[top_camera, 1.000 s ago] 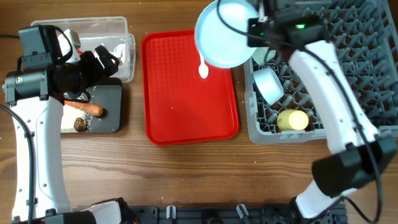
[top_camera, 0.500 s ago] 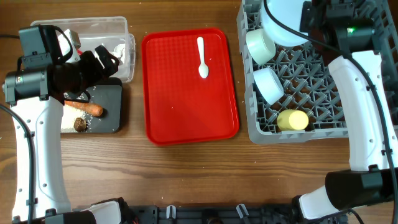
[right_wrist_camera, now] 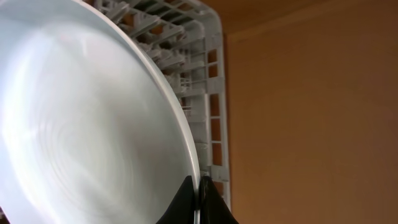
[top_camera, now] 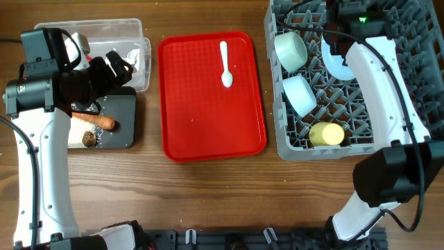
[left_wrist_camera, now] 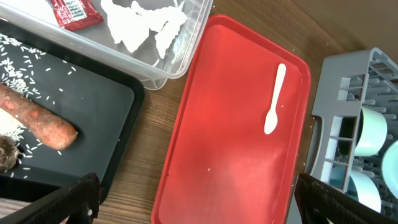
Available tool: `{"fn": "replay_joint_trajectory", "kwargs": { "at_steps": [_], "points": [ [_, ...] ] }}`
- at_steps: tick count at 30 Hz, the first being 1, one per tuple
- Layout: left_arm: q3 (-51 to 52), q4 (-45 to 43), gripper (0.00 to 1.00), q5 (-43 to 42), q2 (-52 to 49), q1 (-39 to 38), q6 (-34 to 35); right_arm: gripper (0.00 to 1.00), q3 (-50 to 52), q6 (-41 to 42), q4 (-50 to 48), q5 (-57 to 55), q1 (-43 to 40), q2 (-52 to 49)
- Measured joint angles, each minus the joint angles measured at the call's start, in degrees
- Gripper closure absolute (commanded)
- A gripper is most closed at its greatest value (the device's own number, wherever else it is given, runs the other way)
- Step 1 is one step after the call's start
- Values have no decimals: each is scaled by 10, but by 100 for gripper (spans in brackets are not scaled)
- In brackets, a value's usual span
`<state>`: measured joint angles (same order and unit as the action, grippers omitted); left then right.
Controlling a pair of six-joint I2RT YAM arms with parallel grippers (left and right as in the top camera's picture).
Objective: Sort waste into correct bins and load items into the dishwasher rack
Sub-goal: 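Lift the light blue plate into the rack and stand it upright, then reach the right gripper to the white spoon and grasp it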
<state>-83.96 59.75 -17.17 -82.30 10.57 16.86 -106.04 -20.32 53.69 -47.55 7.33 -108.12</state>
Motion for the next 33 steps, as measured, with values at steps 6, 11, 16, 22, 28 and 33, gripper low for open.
{"fn": "replay_joint_trajectory", "kwargs": {
  "at_steps": [6,11,16,22,28,33],
  "points": [
    [0,0,0,0,0,0,0,96,0,-4,12,35,0,-23],
    [0,0,0,0,0,0,0,56,0,-7,9,118,1,-24],
    [0,0,0,0,0,0,0,0,0,11,14,163,1,-24],
    [0,0,0,0,0,0,0,0,0,59,15,174,1,-13],
    [0,0,0,0,0,0,0,0,0,99,21,386,1,101],
    [0,0,0,0,0,0,0,0,1,117,-7,700,3,130]
  ]
}}
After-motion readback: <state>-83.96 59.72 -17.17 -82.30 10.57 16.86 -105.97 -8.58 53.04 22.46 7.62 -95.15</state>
